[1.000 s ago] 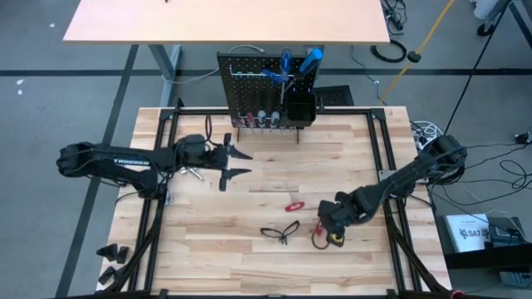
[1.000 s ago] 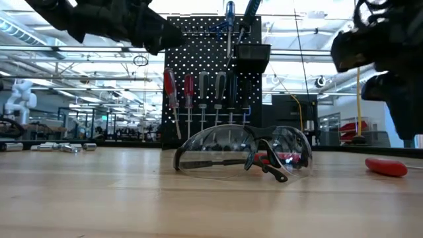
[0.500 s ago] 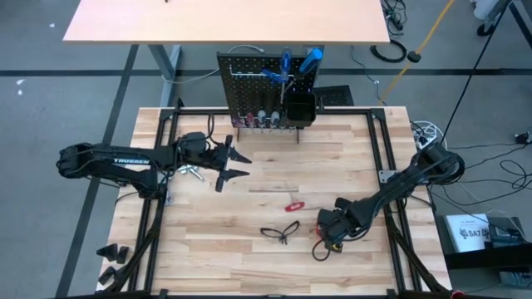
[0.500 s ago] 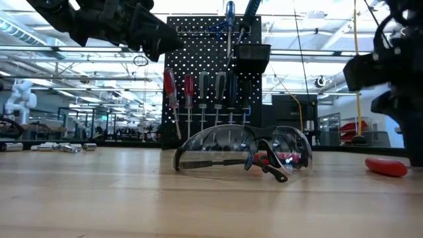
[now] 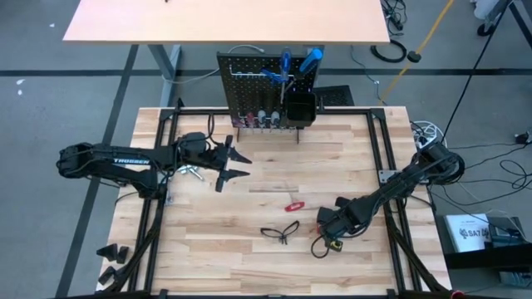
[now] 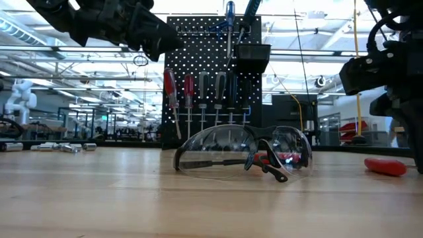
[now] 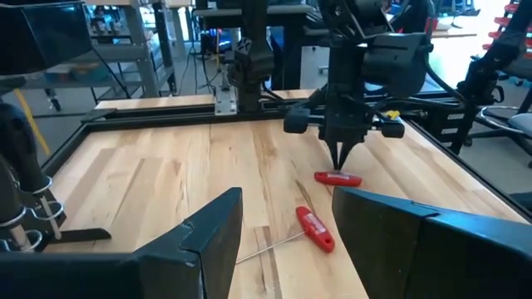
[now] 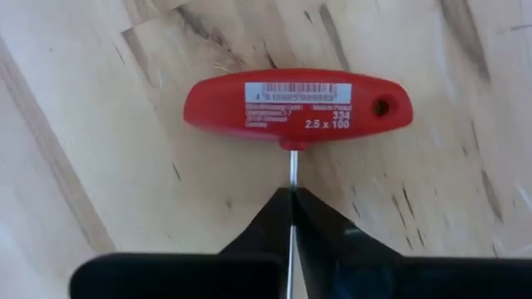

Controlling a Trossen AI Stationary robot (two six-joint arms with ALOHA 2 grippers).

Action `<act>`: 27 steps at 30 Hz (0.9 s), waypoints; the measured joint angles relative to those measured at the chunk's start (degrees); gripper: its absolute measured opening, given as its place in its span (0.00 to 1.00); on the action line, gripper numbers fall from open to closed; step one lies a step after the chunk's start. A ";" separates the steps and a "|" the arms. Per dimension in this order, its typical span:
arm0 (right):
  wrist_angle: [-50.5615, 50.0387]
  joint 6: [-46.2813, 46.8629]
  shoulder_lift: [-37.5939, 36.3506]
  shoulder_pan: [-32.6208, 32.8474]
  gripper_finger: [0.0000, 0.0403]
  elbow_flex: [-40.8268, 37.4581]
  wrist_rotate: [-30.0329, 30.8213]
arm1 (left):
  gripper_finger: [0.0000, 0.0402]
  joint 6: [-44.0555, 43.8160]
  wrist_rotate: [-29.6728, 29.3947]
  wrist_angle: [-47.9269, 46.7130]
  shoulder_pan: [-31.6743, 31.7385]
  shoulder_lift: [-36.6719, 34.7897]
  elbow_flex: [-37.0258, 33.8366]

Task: Hang tools onto peg board
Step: Hang the red allen wrench onto the peg board

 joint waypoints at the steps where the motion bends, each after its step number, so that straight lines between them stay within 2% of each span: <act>1: -0.13 -0.06 -1.08 -0.21 0.01 -0.20 -0.35 | 0.49 0.00 0.00 0.26 0.00 0.00 0.00; 4: 2.21 -1.77 -5.67 -0.65 0.01 0.03 3.85 | 0.49 -0.04 0.84 1.46 -0.32 -0.19 0.00; 7: 7.42 -6.89 -9.45 -1.16 0.00 -0.02 11.93 | 0.49 -0.21 4.56 4.68 -1.18 -0.31 -0.02; 10: 17.43 -15.33 -13.22 -1.97 0.00 0.08 18.06 | 0.49 -1.39 9.27 9.24 -2.35 -0.33 -0.04; 15: 36.46 -33.40 -16.81 -3.83 0.00 0.09 21.07 | 0.49 -3.02 12.68 16.19 -4.94 -0.37 -0.04; 21: 58.08 -49.88 -17.06 -6.82 0.00 0.13 21.08 | 0.49 -2.97 10.57 24.93 -9.15 1.09 -0.04; 27: 70.24 -58.94 -17.08 -10.81 0.00 0.15 20.97 | 0.49 -2.94 1.47 29.54 -12.16 4.15 -0.03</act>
